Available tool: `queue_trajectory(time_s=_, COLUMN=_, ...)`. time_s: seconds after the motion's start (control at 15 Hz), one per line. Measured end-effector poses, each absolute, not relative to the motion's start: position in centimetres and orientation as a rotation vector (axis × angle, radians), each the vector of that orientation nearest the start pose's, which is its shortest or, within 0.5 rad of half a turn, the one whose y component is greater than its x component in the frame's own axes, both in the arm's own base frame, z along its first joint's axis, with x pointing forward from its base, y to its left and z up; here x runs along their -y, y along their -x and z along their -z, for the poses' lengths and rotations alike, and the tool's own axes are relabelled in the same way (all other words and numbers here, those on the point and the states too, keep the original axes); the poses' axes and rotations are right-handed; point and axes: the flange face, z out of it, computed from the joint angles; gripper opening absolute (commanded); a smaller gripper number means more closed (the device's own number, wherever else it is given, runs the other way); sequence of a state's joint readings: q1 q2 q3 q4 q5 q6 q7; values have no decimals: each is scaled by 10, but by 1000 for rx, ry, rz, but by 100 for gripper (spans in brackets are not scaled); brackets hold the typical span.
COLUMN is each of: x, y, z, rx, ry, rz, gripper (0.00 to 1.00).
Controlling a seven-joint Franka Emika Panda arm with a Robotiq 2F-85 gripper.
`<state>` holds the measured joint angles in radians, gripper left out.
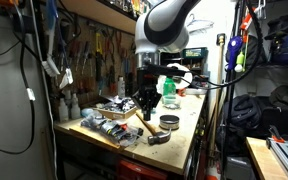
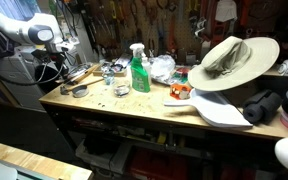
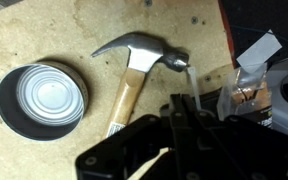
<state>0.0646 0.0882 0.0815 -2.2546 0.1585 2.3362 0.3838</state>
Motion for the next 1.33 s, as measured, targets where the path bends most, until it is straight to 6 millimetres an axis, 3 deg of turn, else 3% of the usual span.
queue_trajectory(time_s=0.8, x=-87, y=-567, z=-304, rx=-440, ry=2944, rz=-108, gripper=2)
queue_trajectory(time_s=0.87, x=-88, y=-568, z=-303, rx=-437, ry=2939, rz=-118, gripper=20)
queue_trajectory(time_s=1.0, x=-89, y=-571, z=-301, rx=-440, ry=2930, rz=-139, gripper=31)
queue_trajectory(time_s=1.33, x=-91, y=-574, z=-300, rx=-450, ry=2906, rz=-163, gripper=67)
